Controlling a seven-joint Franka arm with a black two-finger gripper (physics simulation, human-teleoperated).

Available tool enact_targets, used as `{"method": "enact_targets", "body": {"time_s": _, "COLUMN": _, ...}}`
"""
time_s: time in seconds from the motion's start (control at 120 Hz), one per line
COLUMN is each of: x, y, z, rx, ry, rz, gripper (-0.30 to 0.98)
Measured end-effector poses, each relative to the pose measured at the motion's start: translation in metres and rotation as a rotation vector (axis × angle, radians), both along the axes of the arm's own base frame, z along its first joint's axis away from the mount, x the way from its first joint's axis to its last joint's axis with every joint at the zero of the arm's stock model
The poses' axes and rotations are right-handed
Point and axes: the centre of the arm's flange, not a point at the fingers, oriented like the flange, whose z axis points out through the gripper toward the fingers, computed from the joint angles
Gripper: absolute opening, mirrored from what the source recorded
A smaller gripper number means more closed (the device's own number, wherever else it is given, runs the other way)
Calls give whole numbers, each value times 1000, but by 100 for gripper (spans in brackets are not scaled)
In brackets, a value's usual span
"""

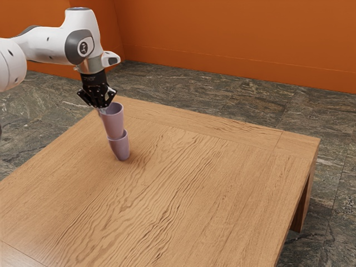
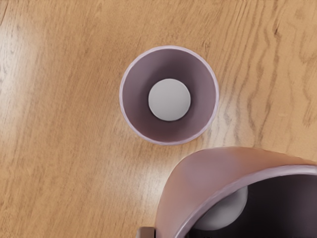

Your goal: Place the right cup onto the left cup

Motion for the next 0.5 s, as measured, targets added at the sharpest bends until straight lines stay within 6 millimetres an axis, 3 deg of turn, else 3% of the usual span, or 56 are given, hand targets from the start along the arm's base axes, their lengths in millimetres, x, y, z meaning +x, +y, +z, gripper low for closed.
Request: {"method": "enact_targets", "body": {"time_s": 0.5, "x": 19, "y": 13, "z": 11, "rx": 8, "ry": -32, "rz": -1, "gripper": -10}}
